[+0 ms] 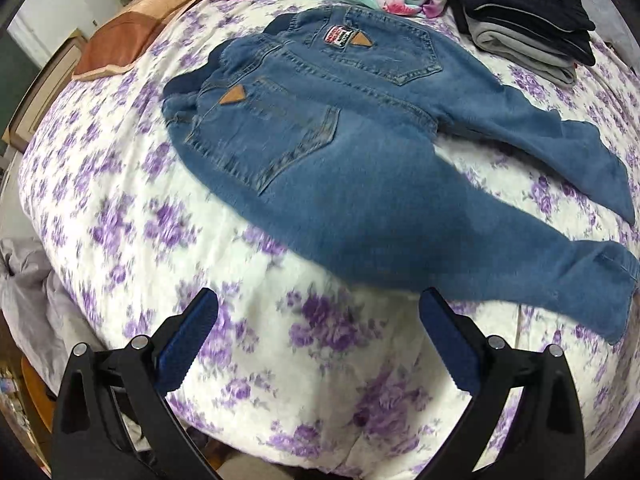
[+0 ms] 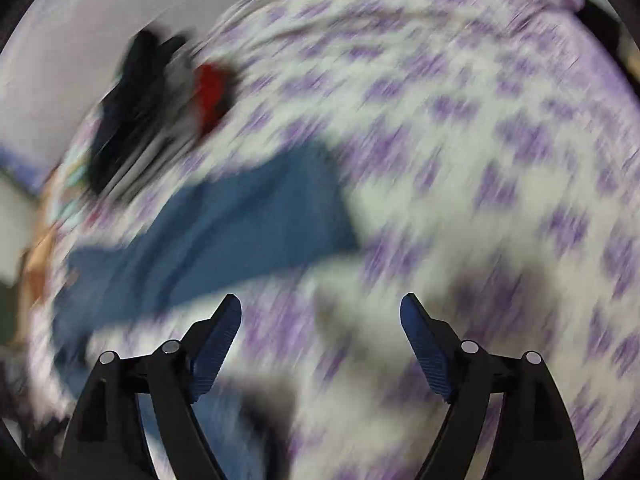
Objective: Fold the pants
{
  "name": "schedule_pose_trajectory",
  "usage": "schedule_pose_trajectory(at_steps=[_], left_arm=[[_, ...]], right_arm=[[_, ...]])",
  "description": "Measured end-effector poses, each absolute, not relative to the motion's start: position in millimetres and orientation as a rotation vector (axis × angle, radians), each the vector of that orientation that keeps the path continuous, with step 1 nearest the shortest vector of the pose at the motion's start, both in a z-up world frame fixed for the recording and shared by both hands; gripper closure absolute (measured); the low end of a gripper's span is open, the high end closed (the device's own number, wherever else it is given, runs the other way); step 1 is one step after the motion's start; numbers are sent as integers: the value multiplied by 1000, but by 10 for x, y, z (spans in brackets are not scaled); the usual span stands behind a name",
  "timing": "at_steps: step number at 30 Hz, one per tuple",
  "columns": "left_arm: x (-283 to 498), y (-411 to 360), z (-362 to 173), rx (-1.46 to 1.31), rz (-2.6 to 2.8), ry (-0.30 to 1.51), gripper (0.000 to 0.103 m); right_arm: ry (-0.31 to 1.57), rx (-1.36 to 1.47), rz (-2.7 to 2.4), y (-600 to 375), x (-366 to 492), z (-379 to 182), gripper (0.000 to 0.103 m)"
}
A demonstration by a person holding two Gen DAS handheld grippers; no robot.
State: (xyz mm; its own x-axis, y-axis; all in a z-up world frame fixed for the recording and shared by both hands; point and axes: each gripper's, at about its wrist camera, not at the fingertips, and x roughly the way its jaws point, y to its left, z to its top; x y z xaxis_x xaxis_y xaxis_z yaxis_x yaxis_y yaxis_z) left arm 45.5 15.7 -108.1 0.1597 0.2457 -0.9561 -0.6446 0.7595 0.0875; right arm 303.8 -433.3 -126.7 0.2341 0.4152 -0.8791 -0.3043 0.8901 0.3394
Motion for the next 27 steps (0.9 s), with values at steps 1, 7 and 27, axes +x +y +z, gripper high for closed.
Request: schedule_pose_trajectory(at_steps=[1,7,27], left_arm=[[504,162,-1073,-368,647,1251,5],[783,277,-1051,-319,604,1252,5],[737,1174,-1170,-359,611,1284,5]], right_arm=[[1252,96,546,-4274,2862,-1281,21],[1297,48,638,-3799,2578,-1455,94],[1224,272,374,-5137,1767,-963,35]])
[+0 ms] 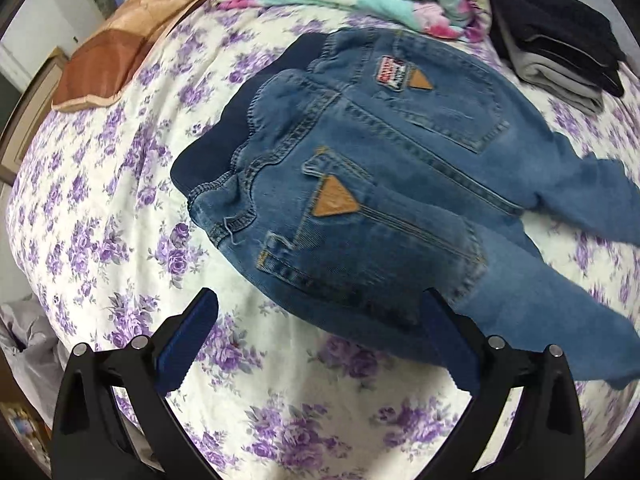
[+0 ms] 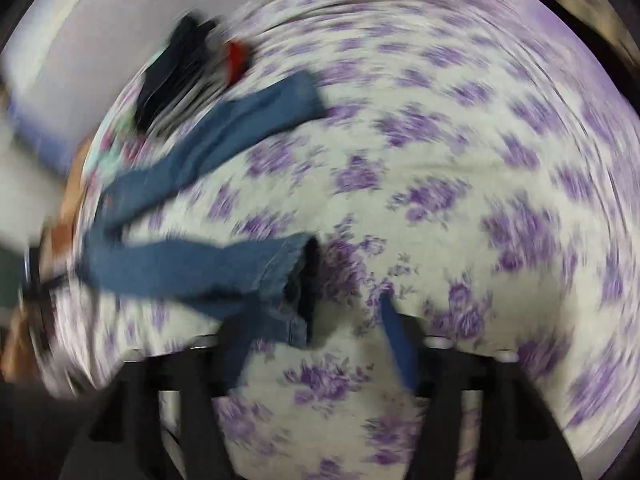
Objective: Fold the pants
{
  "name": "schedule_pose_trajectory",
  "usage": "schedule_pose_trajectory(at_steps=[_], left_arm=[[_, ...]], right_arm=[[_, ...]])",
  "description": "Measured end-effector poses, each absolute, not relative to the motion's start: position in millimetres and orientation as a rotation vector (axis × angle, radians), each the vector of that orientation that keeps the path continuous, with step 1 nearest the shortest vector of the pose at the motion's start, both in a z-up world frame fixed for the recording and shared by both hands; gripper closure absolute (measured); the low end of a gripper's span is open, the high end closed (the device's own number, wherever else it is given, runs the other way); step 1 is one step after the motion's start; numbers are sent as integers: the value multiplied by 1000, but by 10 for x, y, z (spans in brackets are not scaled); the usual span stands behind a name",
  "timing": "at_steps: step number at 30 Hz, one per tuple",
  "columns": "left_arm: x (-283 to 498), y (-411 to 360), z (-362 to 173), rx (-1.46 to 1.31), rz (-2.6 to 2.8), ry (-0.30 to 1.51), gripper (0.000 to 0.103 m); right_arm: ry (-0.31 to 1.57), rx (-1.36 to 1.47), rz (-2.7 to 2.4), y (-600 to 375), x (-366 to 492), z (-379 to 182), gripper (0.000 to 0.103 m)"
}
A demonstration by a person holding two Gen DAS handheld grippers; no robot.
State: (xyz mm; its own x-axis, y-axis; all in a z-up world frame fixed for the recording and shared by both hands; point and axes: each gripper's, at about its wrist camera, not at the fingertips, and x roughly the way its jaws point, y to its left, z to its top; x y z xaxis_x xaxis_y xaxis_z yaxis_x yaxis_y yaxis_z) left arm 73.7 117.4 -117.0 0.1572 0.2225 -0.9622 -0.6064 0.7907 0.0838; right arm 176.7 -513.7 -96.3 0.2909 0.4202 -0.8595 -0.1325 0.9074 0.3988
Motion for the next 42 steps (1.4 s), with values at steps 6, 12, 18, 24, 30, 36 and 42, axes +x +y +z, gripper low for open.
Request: schedule_pose_trajectory(at_steps=[6,12,18,24,30,36,42], left_arm=[[807,1164,-1174,-331,585,1280,5],[861,1149,-1237,-336,548,1296,5],[899,1137,-1187,-300,537,1289,5],[850,1197,-1323,-312,541,1334,5],[822,1225,-1313,-316,567,1340,5],[898,1169,-1220,-297,575,1311,5],[806,1149,-1237,-313,605,1315,5]], right_arm=[[1198,558,289,-5067,2004,-1103,35],[1395,509,431,-4518,2228,-1228,90],[911,221,776,-4302,2061,171,90],[1459,-239,746,-4488,1556,-1043,88],[1356,45,564,-4899,1638,-1067,27],[1355,233,464,-4672,2097,-1392,27],[1381,59,497,-4195,2211,-1354,83]])
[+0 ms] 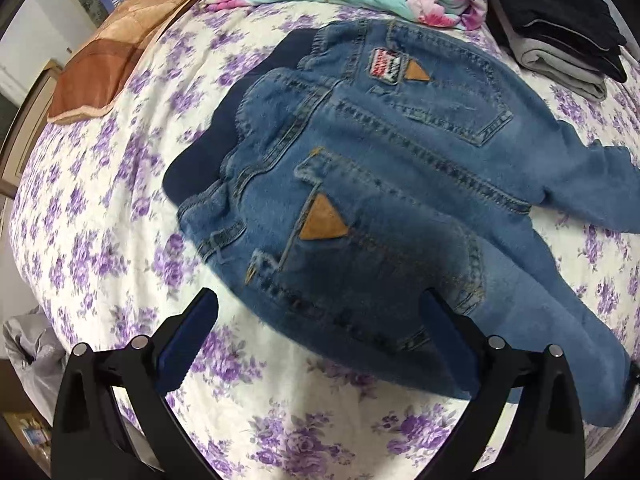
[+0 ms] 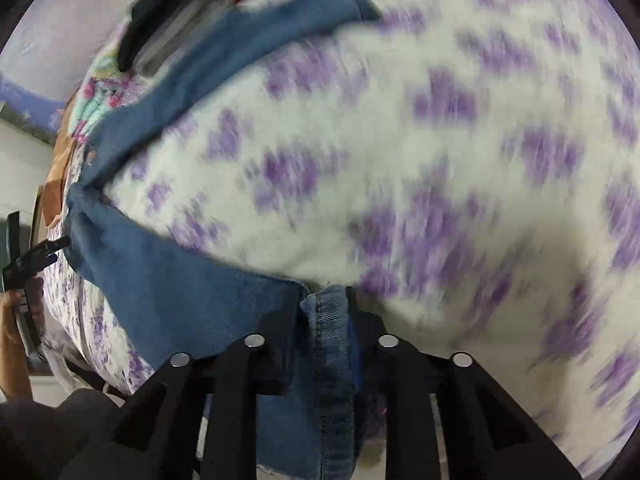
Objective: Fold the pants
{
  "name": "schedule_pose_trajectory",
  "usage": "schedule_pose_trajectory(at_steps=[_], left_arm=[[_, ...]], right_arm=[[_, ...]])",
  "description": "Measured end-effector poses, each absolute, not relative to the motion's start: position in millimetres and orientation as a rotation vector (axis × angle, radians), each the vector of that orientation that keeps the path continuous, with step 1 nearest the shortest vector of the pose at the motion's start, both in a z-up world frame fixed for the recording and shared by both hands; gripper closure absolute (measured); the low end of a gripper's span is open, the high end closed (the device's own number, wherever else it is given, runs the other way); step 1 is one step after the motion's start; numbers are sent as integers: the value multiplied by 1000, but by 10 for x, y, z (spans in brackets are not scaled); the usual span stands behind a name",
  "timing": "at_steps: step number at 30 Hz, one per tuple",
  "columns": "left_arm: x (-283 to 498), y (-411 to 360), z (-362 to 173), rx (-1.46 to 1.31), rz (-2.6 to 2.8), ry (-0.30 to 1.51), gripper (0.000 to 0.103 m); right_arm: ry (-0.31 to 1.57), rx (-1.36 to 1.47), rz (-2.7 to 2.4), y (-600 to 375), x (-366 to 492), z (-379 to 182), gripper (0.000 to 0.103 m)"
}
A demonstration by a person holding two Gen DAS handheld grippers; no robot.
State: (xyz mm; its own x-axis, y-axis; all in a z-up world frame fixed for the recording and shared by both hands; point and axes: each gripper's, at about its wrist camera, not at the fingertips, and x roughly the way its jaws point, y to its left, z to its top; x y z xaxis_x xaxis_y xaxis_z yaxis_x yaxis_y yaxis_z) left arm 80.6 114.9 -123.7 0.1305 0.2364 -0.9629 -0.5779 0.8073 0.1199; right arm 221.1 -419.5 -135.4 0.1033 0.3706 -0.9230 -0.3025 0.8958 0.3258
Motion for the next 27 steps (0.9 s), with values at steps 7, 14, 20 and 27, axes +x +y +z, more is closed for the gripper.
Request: schedule_pose_trajectory(at_steps=[7,14,20,27], left_arm=[[600,1329,-1208,-398,687,1282,5],[390,1682,-1225,-418,793,1262,5],[234,2053,-1403,-632,770,1255,5],[469,2260,-1629,-808,647,1290,30]], right_arm=[[1238,-169,286,-4073,3062,-1222,74],[1108,-201,107,-4107,2967,-1042,14],[1255,-115,123,-4334,2491,-1209,14],[1264,-61,171,-4179,2235,-1256,14]])
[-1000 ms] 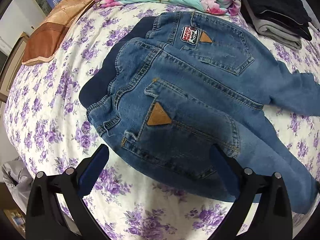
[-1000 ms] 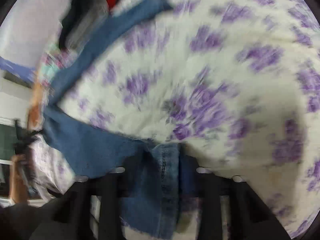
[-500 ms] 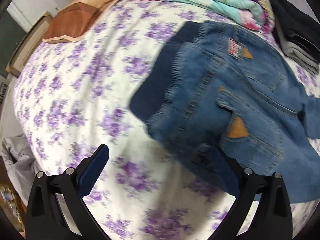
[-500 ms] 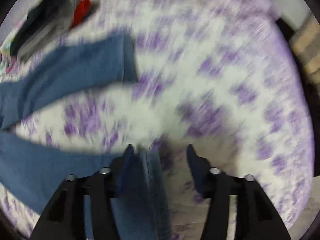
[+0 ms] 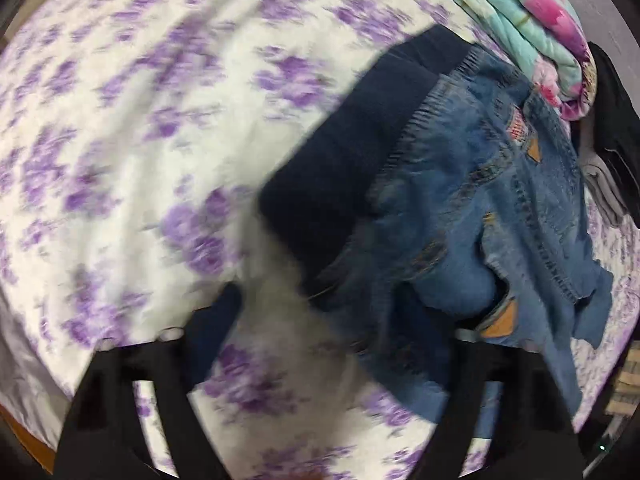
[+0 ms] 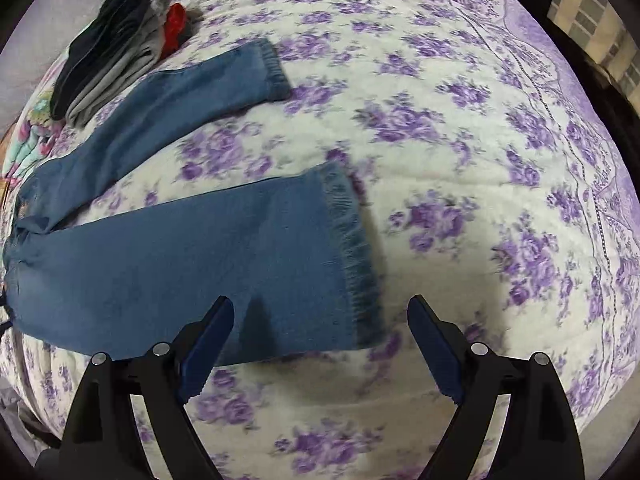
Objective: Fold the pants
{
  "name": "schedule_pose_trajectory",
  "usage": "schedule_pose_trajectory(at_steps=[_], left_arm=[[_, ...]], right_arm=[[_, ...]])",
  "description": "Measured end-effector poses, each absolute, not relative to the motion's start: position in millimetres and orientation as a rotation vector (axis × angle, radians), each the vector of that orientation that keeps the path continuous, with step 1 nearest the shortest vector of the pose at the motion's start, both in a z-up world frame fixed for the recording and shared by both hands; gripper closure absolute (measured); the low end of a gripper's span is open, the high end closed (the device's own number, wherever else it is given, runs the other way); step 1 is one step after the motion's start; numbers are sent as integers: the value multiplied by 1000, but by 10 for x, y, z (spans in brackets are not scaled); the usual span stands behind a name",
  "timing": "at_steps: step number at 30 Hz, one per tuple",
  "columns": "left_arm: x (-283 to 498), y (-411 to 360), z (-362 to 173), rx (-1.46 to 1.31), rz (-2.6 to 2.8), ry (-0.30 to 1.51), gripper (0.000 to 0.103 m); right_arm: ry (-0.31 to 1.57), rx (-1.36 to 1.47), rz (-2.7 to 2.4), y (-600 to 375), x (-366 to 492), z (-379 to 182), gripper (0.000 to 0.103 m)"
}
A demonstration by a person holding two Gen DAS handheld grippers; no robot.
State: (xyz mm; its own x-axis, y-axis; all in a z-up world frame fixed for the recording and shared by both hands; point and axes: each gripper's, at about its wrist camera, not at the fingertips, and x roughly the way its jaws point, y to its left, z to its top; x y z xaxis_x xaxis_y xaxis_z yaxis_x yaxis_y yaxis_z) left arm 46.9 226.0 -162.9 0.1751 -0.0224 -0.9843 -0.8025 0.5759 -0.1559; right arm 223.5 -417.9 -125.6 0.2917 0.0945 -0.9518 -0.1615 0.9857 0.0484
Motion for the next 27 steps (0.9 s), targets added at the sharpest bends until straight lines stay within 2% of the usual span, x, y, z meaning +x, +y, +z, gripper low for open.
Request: schedule_pose_trajectory(at_steps=[3,4,5,6,8,10,15,17,18,19,25,27], left_arm=[[610,2317,-1679,-784,649,1336,31],[665,2338,-1684,-784,631,1334,44],[710,2342,-1676,-785,607,1330,62],[748,2325,-1644,-775,593,1325,66],[800,2230,-1500,-680,605,1312,86],[756,2140,-1274,-580,663,1261,87],[473,2080,-926,-628,662,1143,87],[373,2045,-901,-648,669,1124,87],[380,2042,-883,-658,675,1112,87],[352,2040,-858,-669,686,1095,88],[213,1714,-570,-604,711,1076,88],[127,1721,-683,-590,732,1127,85]], right_arm=[[1251,-43,167,-4134,2209,-1232,14],[1250,-29,159,-4148,2191,-1220,14],[1252,-16,152,-4164,2188,-1223,14],[1261,7,136,-4207,2190,-1236,14],[1273,64,105,-4309,2192,-1266,13],[1285,150,81,-4445,2219,-1320,13],[1322,348,89,-4608,2279,-1537,15],[1322,343,101,-4547,2331,-1603,58],[1322,343,88,-4536,2356,-1611,64],[1325,391,122,-4540,2391,-1598,79],[1337,247,222,-4575,2199,-951,80],[1389,201,186,-4646,2114,-1001,72]])
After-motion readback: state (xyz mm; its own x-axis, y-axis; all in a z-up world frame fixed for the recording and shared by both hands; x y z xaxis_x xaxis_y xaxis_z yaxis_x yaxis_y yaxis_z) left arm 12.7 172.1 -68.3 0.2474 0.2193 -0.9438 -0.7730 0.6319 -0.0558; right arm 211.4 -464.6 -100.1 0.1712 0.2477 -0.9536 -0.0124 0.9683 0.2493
